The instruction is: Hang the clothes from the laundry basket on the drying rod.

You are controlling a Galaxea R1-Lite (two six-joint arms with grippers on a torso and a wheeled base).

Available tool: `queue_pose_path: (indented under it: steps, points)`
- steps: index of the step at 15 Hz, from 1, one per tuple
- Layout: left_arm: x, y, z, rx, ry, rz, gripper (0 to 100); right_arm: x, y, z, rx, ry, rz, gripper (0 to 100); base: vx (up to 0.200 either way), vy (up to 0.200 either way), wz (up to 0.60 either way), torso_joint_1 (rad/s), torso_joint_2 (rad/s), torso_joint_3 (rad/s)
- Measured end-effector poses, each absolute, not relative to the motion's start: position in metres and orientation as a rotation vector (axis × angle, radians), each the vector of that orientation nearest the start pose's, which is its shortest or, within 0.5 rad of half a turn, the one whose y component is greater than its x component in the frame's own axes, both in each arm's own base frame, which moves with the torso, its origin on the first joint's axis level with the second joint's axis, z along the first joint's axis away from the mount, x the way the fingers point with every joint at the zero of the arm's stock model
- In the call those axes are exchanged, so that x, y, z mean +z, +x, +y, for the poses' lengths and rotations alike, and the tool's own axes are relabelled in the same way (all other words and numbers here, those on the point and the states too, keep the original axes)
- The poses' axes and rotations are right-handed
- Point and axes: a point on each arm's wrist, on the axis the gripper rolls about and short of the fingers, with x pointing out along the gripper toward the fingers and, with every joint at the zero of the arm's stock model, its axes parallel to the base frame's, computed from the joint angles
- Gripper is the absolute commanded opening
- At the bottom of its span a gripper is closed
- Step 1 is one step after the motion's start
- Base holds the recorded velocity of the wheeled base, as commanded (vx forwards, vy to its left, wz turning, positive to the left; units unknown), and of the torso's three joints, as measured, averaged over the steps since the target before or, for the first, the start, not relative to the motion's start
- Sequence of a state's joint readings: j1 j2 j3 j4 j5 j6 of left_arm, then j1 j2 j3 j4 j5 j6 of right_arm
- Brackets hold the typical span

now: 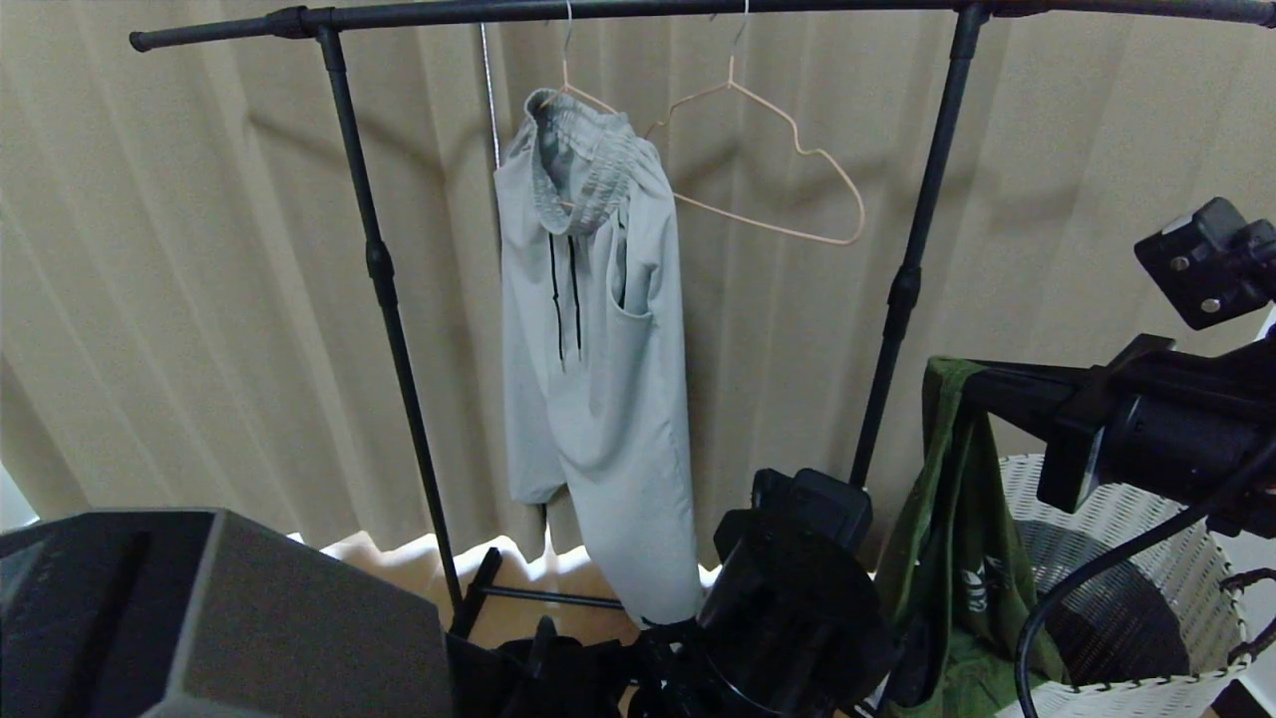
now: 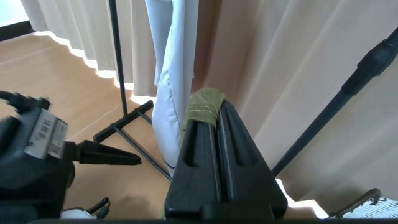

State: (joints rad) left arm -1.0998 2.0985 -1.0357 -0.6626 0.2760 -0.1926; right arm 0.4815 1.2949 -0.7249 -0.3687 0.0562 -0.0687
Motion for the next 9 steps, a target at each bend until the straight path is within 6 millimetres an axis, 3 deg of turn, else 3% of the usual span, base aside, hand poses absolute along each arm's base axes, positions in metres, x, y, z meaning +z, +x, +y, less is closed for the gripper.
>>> queue_pose_path:
  steps: [6,7,9]
  points:
    - [0.071,0.192,-0.349,-0.718,0.233,0.422,100,0.249,0.181,0.1,0.559,-0.102,0.139,0,0.0,0.0,0.0,0.0,0.0,0.0]
    - [0.067,0.192,-0.344,-0.696,0.263,0.425,0,0.251,0.181,0.1,0.559,-0.101,0.132,0,0.0,0.0,0.0,0.0,0.0,0.0]
    - [0.065,0.188,-0.335,-0.689,0.285,0.438,0,0.253,0.182,0.1,0.559,-0.1,0.129,0,0.0,0.0,0.0,0.0,0.0,0.0]
